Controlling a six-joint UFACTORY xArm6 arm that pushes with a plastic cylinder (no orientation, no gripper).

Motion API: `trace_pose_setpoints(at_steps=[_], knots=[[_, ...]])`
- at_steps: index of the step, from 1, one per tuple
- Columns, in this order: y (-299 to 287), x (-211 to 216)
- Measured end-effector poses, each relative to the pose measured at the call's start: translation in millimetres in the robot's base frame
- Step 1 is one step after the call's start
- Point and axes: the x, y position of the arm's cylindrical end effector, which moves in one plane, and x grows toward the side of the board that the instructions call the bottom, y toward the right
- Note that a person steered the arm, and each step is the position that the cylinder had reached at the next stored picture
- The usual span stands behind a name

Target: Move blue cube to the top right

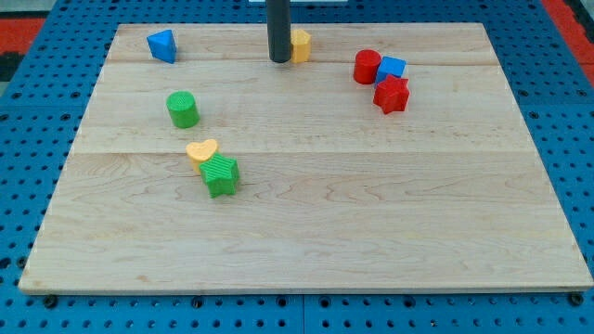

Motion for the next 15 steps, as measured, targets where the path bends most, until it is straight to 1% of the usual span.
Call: trace_pose_setpoints(at_steps=[1,3,4,5,6,7,9,10,11,12,13,14,15], knots=[[-1,17],[10,-4],[31,3],[65,35],[125,47],[145,40],[169,40],[191,34],[196,13],[216,5],[217,26],[256,37],[261,23]])
